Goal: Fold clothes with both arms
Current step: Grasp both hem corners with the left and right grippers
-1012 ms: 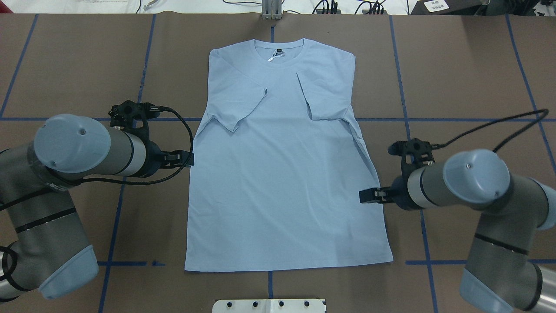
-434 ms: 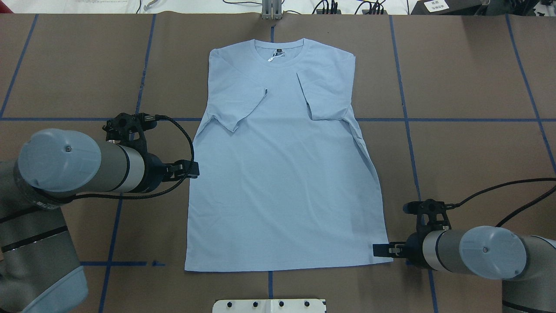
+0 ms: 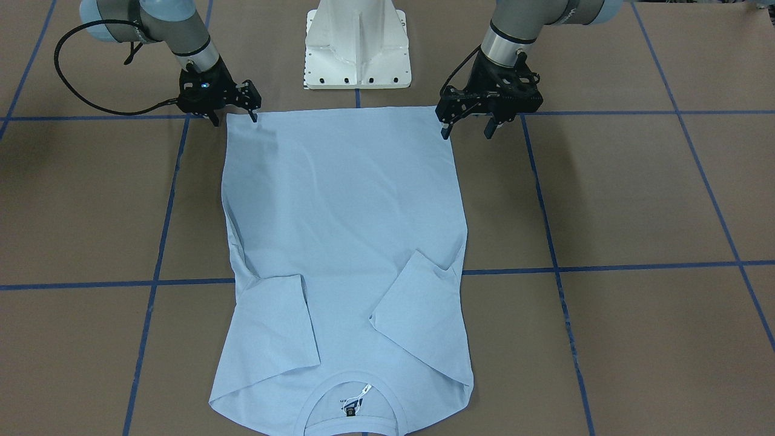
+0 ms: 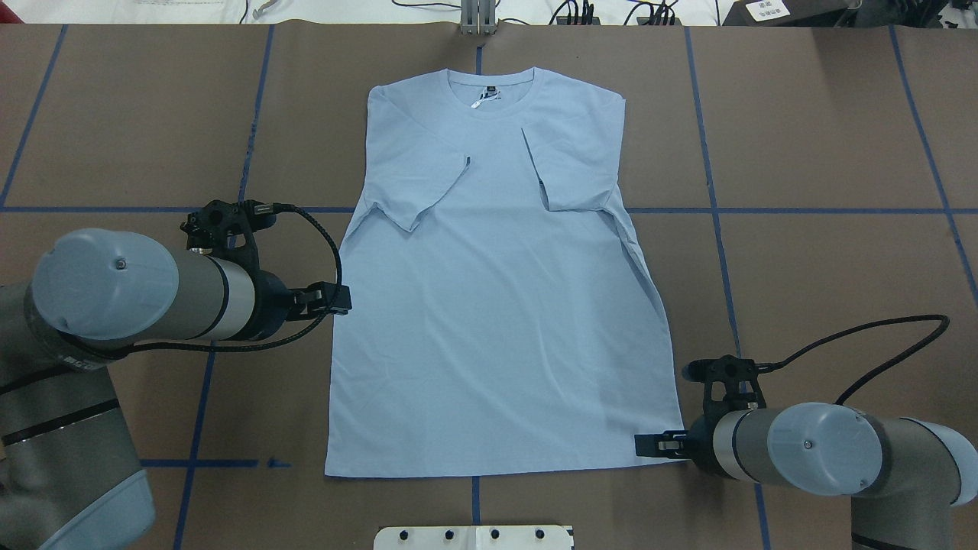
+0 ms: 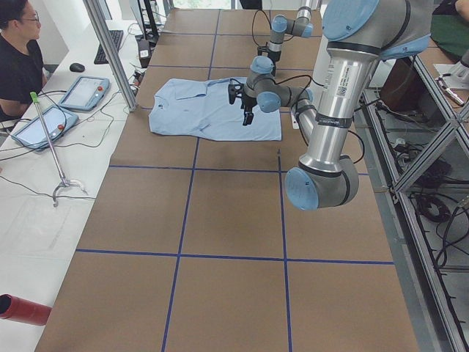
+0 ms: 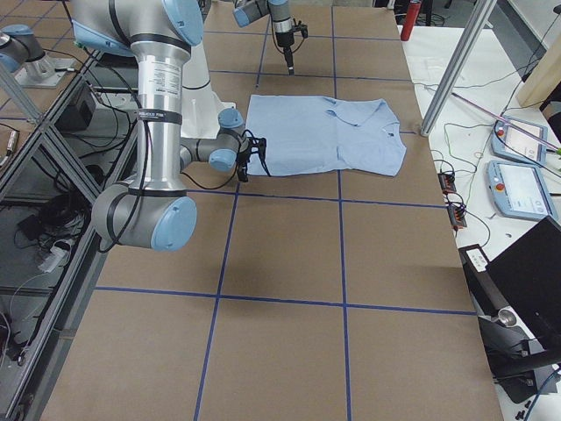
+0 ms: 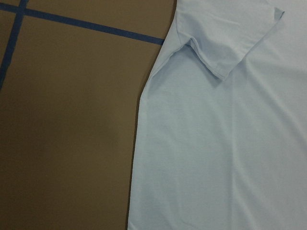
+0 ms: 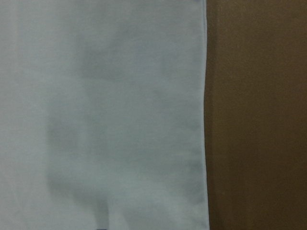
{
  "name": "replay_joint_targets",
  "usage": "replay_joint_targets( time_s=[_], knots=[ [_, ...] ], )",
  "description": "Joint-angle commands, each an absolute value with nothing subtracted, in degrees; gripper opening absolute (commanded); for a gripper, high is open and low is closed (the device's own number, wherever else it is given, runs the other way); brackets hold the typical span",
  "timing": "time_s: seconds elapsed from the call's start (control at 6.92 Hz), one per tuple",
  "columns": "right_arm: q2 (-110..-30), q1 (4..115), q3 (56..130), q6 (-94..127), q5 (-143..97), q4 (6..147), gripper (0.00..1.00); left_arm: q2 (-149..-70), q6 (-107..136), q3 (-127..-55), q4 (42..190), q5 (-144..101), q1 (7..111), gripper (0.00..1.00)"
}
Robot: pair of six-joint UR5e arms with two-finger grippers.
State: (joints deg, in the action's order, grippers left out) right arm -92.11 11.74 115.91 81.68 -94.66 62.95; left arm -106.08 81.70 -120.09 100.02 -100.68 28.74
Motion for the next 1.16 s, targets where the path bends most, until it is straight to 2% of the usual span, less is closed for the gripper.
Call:
replay_joint_targets(
  time_s=[0.0,0.43,0.72,0.87,1.01],
  knots=[
    [-91.84,11.86,115.84,81.65,-94.92,63.28,0.82,-106.17,81.65,-120.06,100.02,-100.63,28.74,1.0],
    [-92.02,12.04,116.28,81.65,-94.92,63.28,0.5,-106.26,81.65,-119.97,99.93,-100.55,28.74,1.0],
    [-92.11,12.04,116.28,81.65,-95.8,63.28,0.23,-106.17,81.65,-119.97,99.93,-100.46,28.74,1.0],
    [-92.11,12.04,116.37,81.65,-95.8,63.28,0.17,-106.17,81.65,-119.97,99.93,-100.46,28.65,1.0],
    [-91.85,12.04,116.45,81.65,-95.71,63.28,0.07,-106.08,81.56,-119.71,99.67,-100.28,27.61,1.0]
  ],
)
